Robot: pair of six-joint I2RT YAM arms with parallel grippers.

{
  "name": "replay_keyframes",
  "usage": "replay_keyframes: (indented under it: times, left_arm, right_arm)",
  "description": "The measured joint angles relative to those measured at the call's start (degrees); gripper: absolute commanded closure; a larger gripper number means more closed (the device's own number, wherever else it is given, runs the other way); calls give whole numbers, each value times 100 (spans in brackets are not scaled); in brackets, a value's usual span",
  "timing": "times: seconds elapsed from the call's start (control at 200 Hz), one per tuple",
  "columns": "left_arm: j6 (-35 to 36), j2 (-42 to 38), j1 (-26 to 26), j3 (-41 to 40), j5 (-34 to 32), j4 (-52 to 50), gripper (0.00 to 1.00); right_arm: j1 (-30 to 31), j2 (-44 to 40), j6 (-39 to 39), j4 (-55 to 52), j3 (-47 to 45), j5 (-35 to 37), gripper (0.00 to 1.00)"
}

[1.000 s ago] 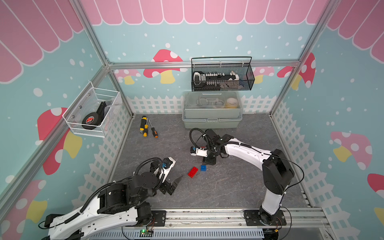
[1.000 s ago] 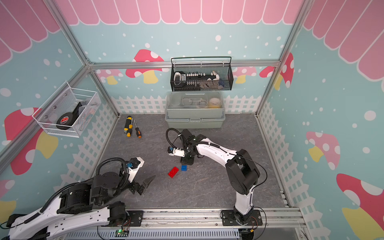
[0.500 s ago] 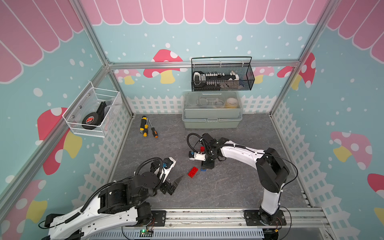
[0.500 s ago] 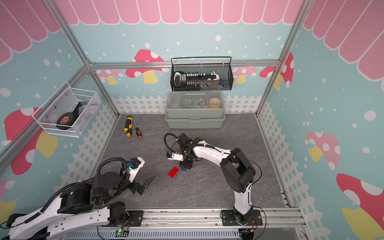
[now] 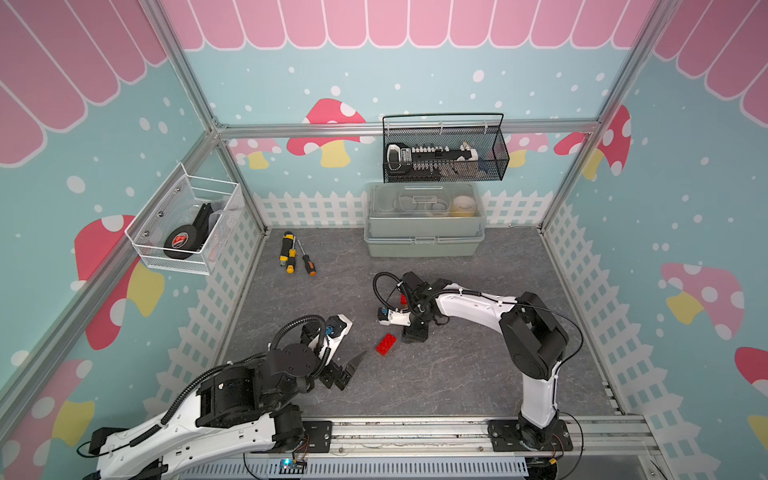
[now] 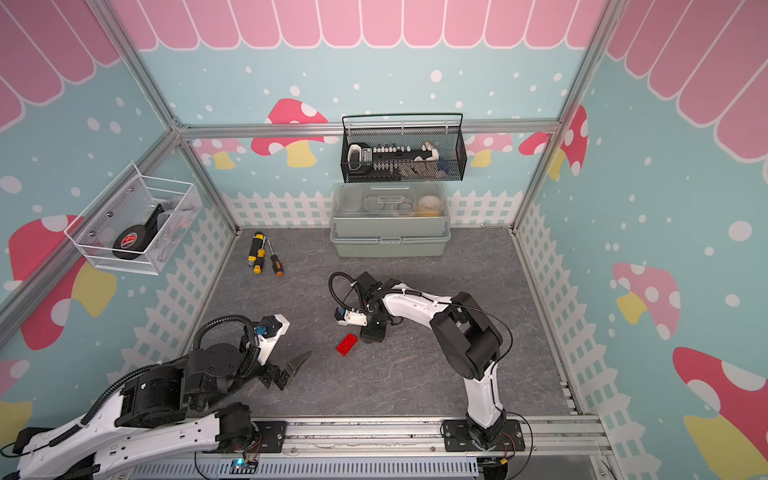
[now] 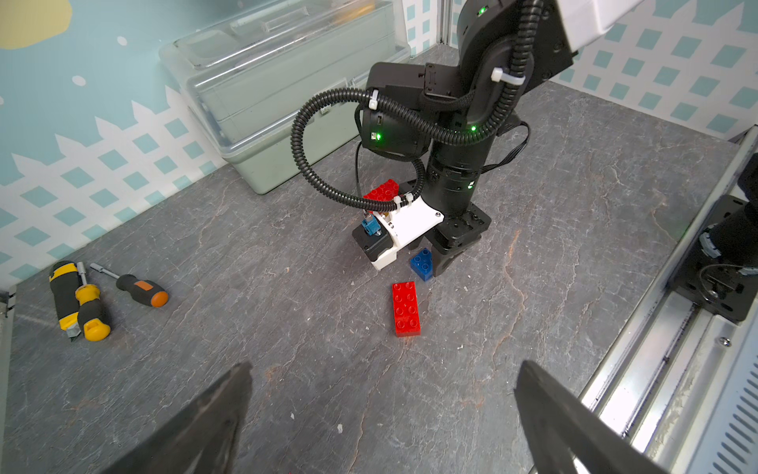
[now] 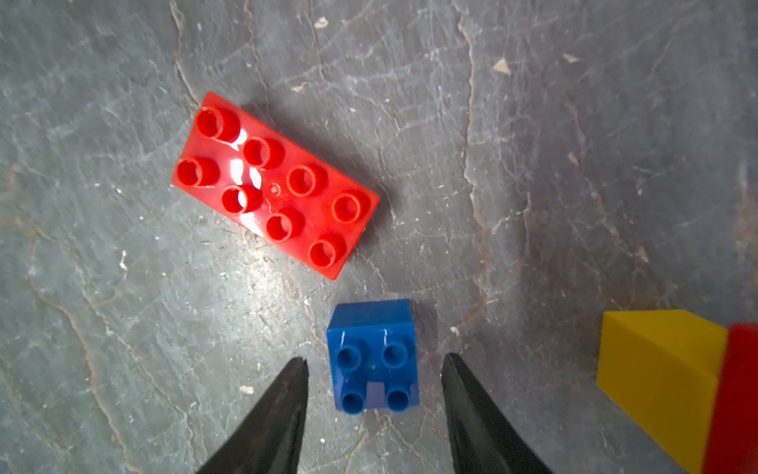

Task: Assemble the letter f with lego
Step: Pick up the lego brick from the center of the board.

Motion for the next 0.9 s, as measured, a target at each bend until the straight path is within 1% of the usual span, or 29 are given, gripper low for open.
replay_keyframes:
  times: [0.205,0.425,0.475,0.545,0.896]
  left_arm:
    - [0,0,0,0,0,0,1]
    - [0,0,0,0,2,0,1]
    - [0,0,0,0,2,0,1]
    - [0,0,0,0,2,0,1]
    - [0,0,0,0,2,0,1]
  right_arm:
    - [0,87,0,-2,0,2,46]
    - [0,142,11,-2,0,11,58]
    - [0,142,-7,-4,0,17,59]
    - [0,142,-9,0,0,22,66]
    - [-7,74,-11,-175,107,101,67]
